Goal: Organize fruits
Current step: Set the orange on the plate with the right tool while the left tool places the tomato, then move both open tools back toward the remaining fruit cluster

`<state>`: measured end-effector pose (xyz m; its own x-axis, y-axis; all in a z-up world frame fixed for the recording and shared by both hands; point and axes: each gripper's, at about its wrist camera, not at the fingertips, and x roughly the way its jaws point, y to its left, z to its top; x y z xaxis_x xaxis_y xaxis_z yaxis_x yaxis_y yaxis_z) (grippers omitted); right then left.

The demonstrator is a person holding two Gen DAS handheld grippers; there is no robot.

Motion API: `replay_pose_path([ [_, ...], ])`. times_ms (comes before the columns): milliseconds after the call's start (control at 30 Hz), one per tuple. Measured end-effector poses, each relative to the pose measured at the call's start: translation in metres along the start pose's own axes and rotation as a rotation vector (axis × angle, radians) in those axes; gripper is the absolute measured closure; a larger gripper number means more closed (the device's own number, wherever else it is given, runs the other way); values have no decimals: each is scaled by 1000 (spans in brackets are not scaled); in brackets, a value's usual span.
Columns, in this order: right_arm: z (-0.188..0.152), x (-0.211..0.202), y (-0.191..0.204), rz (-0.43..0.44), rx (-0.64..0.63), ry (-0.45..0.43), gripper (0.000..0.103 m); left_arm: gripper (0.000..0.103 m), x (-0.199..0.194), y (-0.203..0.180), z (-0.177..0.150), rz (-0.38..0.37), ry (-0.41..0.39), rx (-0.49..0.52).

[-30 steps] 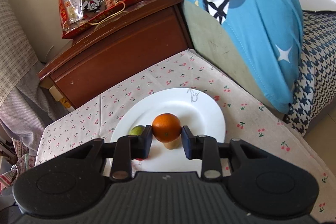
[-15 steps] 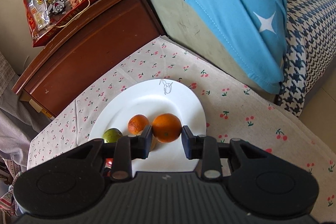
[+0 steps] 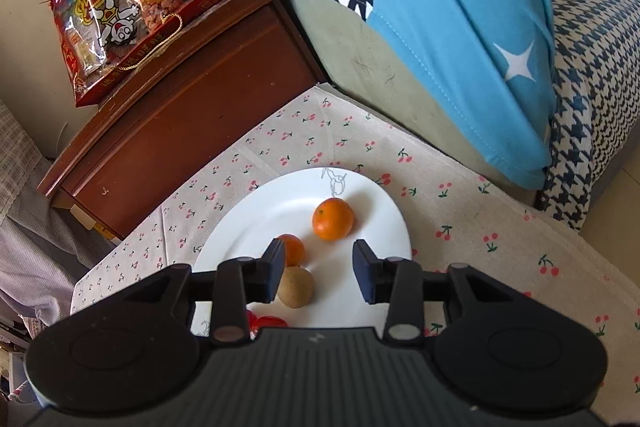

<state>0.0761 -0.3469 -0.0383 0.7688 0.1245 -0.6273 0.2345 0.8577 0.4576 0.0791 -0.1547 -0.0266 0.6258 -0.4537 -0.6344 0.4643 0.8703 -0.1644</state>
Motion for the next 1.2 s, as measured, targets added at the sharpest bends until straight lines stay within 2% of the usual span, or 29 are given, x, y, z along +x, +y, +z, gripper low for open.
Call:
replay_pose_path([
  [100,-4,-1,9,26,-34,6,61,41,-9,13,-1,19,16,-9],
  [267,-14,-3,25,53,-100,18,56,32,-27,33,-4,82,14,-20],
  [533,-30,-8,44,96,-169,44,55,27,-47,89,-18,112,44,-246],
  [667,-39,-12,53,110,-209,53,55,27,-60,103,-25,166,37,-251],
  [867,-57,-16,68,146,-273,75,55,26,-71,115,-34,207,9,-264],
  [1033,-75,-16,80,173,-318,104,55,26,-72,122,-40,251,30,-252],
  [1200,-96,-11,94,210,-379,139,55,27,-71,135,-47,265,64,-293],
])
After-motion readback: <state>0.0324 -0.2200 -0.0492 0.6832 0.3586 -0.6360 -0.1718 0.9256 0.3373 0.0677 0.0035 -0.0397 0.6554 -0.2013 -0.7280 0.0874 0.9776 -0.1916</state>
